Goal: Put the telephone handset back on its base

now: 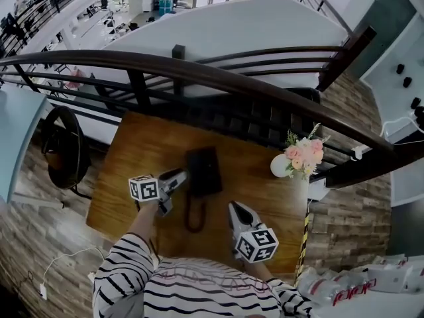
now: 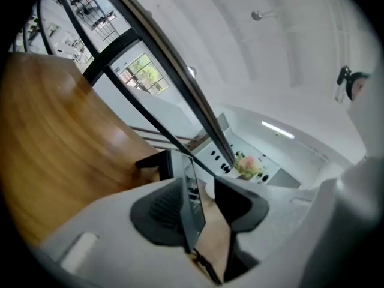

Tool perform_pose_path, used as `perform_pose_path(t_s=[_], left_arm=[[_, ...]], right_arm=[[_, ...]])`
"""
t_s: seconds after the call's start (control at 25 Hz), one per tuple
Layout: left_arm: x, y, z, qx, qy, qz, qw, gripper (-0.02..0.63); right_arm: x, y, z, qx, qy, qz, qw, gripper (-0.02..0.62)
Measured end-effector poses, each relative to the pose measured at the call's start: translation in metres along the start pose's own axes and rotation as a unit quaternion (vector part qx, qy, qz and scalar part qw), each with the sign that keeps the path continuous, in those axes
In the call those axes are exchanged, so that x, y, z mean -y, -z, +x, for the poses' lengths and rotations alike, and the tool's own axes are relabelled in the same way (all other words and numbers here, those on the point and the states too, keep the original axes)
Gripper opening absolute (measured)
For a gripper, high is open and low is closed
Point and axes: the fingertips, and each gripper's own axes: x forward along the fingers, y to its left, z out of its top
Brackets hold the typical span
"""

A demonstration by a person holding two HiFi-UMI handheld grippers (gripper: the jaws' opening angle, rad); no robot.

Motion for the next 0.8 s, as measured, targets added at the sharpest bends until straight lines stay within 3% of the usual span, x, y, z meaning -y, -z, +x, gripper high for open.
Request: perform_pose_path(t_s=[0.32, 0.56, 0.8], left_arm=[[0.053, -0.012, -0.040, 0.027, 0.037, 0.047, 0.9978, 0.144], [0.084, -0.013, -0.080, 0.015, 0.053, 0.105, 0.9929, 0.071], [0.101, -0.012, -0.114, 0.017, 0.079, 0.124, 0.9890, 0.003]], right_arm=[[-0.032, 0.003, -0.005, 0.016, 0.005, -0.005, 1.000, 0.000], [-0.062, 0.003, -0.009, 0.042, 0.026, 0.001, 0.999, 0.000], [-0.084, 0.011, -0.013, 0.066, 0.048, 0.014, 0.997, 0.000]])
